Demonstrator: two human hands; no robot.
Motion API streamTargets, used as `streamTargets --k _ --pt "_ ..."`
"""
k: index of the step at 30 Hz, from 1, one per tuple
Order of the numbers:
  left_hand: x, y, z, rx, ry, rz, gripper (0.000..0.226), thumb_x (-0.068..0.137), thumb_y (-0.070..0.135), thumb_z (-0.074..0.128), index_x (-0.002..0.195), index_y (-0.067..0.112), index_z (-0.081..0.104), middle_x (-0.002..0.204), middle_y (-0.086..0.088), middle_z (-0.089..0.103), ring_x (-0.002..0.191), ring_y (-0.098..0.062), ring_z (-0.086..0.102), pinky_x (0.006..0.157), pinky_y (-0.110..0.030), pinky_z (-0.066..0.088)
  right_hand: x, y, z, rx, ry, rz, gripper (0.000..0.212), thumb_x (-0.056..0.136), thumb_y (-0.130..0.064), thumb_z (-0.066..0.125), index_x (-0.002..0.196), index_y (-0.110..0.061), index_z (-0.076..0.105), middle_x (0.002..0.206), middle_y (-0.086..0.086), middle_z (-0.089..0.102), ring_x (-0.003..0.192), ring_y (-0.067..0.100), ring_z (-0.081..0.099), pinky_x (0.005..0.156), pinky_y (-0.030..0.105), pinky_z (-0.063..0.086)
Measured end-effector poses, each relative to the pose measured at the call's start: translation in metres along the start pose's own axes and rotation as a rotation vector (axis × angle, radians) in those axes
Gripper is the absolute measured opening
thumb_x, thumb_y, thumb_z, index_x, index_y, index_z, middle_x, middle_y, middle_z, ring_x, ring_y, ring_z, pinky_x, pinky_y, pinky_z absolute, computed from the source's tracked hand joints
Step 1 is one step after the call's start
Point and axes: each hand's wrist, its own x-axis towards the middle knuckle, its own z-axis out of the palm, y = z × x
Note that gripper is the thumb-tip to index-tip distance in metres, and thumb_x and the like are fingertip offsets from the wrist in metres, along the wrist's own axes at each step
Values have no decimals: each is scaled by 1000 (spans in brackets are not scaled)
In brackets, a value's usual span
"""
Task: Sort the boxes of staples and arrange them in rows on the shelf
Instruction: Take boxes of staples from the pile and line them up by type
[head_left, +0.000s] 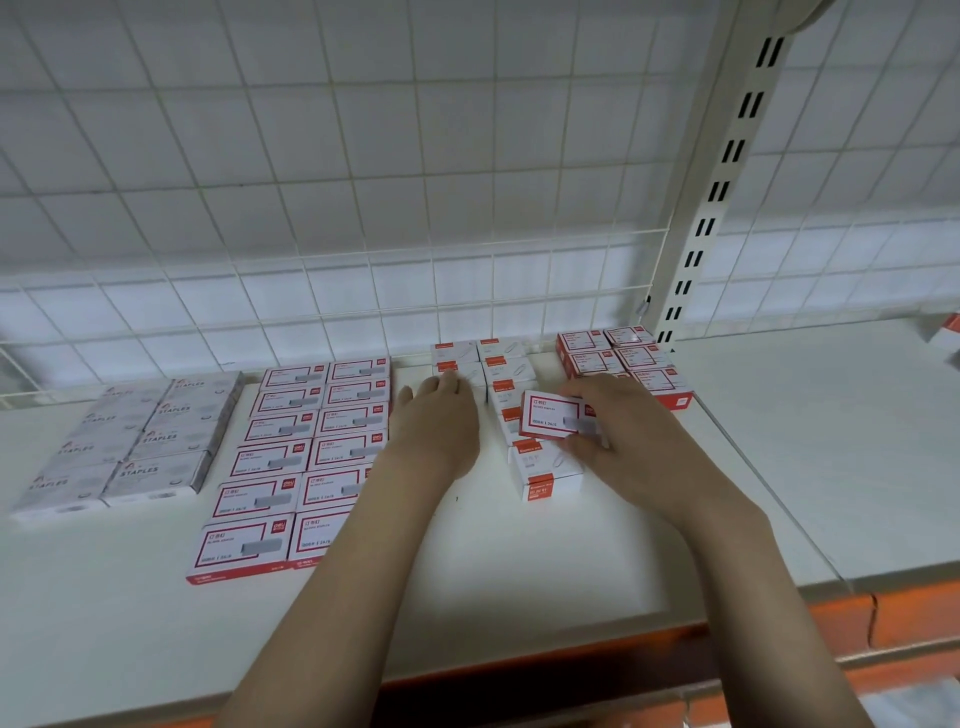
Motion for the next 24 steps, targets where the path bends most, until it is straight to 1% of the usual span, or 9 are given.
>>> streamTargets --k 4,8,11,14,17,19,21,23,24 --pt "1 2 0 17 -3 0 58 91 9 41 145 6 20 151 -10 24 139 -25 23 113 -42 20 -7 -4 -3 -3 7 8 37 87 -25 62 122 -20 53 113 -3 57 107 18 47 85 26 35" --pt "1 4 -5 40 -14 -3 52 90 9 41 140 4 29 144 -10 34 132 -26 31 107 -41 27 -16 -9 -6 -32 39 5 36 86 -24 63 122 -20 55 112 -1 58 102 19 47 78 23 31" --pt "-4 2 -6 25 -9 -5 52 88 9 40 139 4 30 145 -10 30 134 -26 27 110 -42 24 -23 -11 -8 -26 58 4 38 84 -22 67 120 -19 57 108 0 59 99 19 48 76 21 28" --pt "-18 -2 -7 -23 21 2 58 87 7 39 143 5 23 150 -8 23 138 -25 18 112 -42 17 -29 -15 -9 -26 64 1 39 82 -22 69 119 -21 58 107 -1 60 99 18 49 78 21 29" --pt "-40 -12 -10 -94 95 13 63 88 7 39 147 10 16 152 -6 21 140 -24 13 113 -39 14 -35 -21 -7 -35 60 2 38 81 -23 69 117 -23 59 104 -5 59 97 15 48 75 18 26" --pt "-59 -22 -9 -126 162 30 60 89 7 38 146 13 19 148 -4 29 139 -23 17 112 -37 17 -38 -27 -5 -38 49 -5 38 80 -21 70 116 -22 60 102 -6 58 97 16 48 73 18 26" --pt "-78 -35 -6 -144 195 37 54 92 8 37 144 14 25 145 -3 33 137 -23 21 110 -36 20 -41 -37 -2 -29 29 -21 40 79 -19 71 117 -21 60 105 -4 59 97 16 49 72 16 27" --pt "-96 -51 -2 -163 205 38 51 92 9 39 142 14 31 143 -2 36 134 -22 26 110 -36 24 -43 -49 3 -19 4 -43 42 80 -19 70 120 -20 59 109 -3 60 100 18 49 76 15 29" --pt "-104 -59 1 -179 217 32 51 91 8 41 141 13 35 142 -3 38 133 -23 29 110 -37 26 -44 -56 6 -13 -15 -50 42 81 -20 69 121 -19 58 111 -2 59 102 18 48 78 16 30"
